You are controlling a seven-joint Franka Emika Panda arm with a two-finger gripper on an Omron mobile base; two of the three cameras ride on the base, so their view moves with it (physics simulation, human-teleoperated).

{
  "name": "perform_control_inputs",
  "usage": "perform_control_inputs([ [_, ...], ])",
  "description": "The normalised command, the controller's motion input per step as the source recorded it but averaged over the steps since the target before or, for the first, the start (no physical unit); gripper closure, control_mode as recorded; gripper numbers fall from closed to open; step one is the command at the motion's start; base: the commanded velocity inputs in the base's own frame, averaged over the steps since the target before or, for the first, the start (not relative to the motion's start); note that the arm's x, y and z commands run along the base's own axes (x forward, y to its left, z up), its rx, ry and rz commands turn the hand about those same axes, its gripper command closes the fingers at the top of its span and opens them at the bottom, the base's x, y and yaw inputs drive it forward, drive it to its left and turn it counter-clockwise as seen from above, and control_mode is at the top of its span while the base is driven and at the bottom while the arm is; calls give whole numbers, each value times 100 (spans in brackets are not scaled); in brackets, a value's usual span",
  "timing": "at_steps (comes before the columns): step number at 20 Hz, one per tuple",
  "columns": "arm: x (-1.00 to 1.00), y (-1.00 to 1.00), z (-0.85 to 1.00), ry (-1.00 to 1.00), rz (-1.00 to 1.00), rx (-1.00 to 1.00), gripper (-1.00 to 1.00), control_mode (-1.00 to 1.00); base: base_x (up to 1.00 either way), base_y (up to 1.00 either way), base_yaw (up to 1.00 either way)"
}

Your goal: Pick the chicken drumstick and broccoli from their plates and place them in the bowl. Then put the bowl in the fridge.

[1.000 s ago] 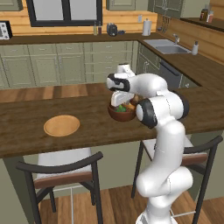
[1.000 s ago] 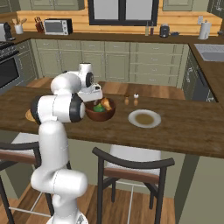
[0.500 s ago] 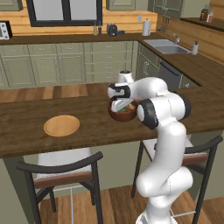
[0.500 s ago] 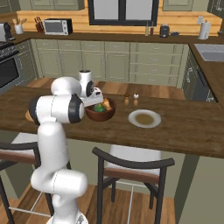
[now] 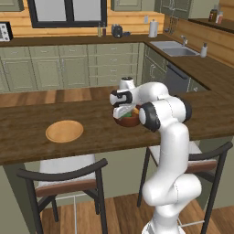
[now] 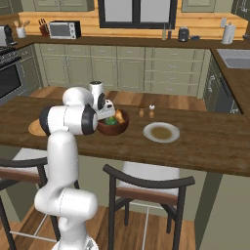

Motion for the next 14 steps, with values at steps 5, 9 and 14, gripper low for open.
perform_control_inputs([
  [5, 2, 15, -5, -4, 0, 0, -100, -100, 0, 0, 0],
  [9, 0, 6, -7, -9, 0, 0, -100, -100, 0, 0, 0],
  [14, 0, 0, -32, -6, 0, 0, -100, -100, 0, 0, 0],
])
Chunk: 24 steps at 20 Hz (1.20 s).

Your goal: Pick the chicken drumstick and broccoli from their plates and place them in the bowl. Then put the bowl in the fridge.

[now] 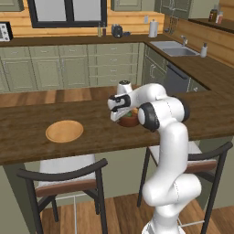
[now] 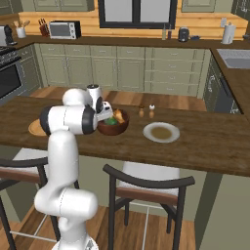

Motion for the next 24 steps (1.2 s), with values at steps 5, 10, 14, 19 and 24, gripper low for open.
perform_control_inputs([
  [5, 0, 0, -41, -6, 0, 0, -100, -100, 0, 0, 0],
  [10, 0, 0, -41, -4, 0, 0, 100, -100, 0, 0, 0],
  [14, 0, -5, -51, 0, -1, 0, 100, -100, 0, 0, 0],
  [19, 0, -1, -59, 0, 0, 0, 100, -100, 0, 0, 0],
  [24, -39, -1, -20, 0, 0, 1, 100, -100, 0, 0, 0],
])
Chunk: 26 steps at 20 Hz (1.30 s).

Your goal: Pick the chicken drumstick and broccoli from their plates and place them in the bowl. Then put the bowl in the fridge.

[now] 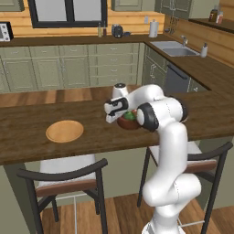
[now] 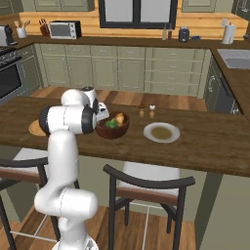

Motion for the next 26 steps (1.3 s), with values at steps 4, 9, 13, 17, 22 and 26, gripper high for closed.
perform_control_inputs([
  [4, -97, -1, 44, -3, 5, 6, 100, -100, 0, 0, 0],
  [9, -100, 0, 42, -10, 18, 2, 100, -100, 0, 0, 0],
  [13, -100, 0, 55, -10, 30, 0, 100, -100, 0, 0, 0],
  [17, -100, 0, 39, -1, 44, 0, 100, -100, 0, 0, 0],
  [22, -100, 0, 49, 0, 38, 0, 100, -100, 0, 0, 0],
  [26, -100, 0, 56, -3, 30, -4, 100, -100, 0, 0, 0],
])
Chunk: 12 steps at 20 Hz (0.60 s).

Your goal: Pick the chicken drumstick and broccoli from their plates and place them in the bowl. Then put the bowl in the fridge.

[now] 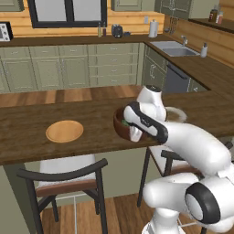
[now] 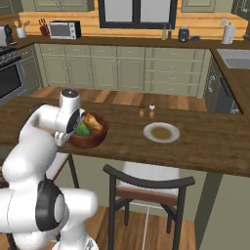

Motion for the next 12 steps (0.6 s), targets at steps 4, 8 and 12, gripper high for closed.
perform_control_inputs([
  [4, -100, -1, 28, -1, 17, -7, 100, -100, 0, 0, 0],
  [8, -100, -4, 5, -3, 5, -6, 100, -100, 0, 0, 0],
  [12, -100, 0, 0, 0, 0, -5, 100, -100, 0, 0, 0],
])
